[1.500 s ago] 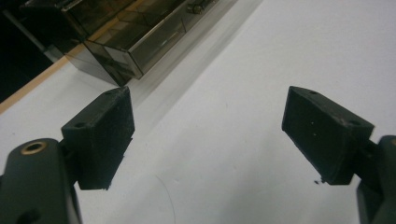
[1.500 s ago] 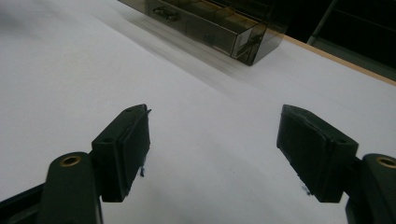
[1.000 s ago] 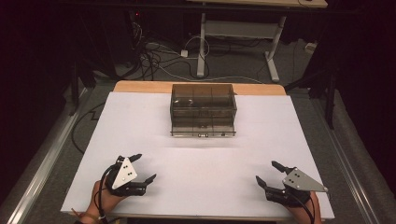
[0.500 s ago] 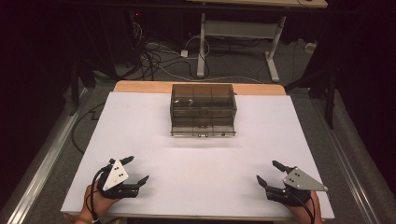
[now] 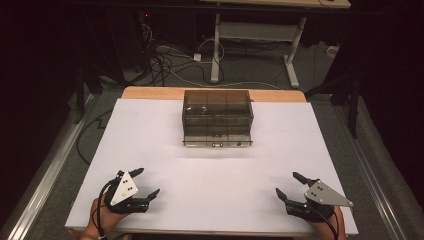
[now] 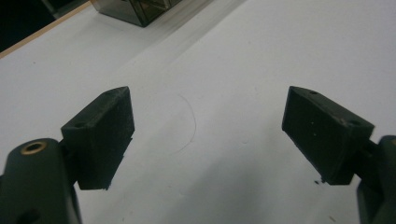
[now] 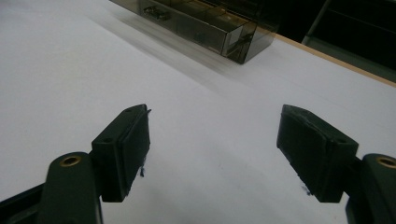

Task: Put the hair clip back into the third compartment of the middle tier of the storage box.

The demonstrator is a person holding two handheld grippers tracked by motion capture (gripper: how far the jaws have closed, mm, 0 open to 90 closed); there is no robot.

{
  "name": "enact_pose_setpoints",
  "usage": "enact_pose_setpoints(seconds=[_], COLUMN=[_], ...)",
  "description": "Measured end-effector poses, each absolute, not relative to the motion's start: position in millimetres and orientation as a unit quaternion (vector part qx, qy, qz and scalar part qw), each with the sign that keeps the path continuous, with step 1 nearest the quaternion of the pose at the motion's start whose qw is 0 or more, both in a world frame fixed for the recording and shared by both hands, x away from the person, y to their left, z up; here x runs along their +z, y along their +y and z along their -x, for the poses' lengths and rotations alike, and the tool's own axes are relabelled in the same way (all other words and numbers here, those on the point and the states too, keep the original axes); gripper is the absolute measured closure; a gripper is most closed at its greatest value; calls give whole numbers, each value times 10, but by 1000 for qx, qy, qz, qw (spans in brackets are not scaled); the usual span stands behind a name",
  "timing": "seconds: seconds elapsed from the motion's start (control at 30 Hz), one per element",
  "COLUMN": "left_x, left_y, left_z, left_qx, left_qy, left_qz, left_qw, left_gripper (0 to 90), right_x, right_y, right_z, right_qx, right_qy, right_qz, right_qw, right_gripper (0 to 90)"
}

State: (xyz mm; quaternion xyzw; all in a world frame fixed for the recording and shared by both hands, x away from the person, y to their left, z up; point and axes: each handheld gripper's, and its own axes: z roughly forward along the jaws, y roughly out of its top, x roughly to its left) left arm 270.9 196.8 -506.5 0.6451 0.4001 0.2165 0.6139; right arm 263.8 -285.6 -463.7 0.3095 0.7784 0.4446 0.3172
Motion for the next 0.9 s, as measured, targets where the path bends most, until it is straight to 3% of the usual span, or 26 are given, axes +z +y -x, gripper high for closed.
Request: enact_pose_setpoints(seconds=[0.9], left_x=[-5086], left_y=[1915], left_z=[-2709], left_qx=[217], left_qy=[395], left_qz=[-653], left_qw=[608], left_gripper=[162], right_x=[-4627], right_y=[-2861], right_z=[-2638], right_qx=[446], right_qy=[777], right_qz=[-309], right_qw=[318], right_gripper=[255])
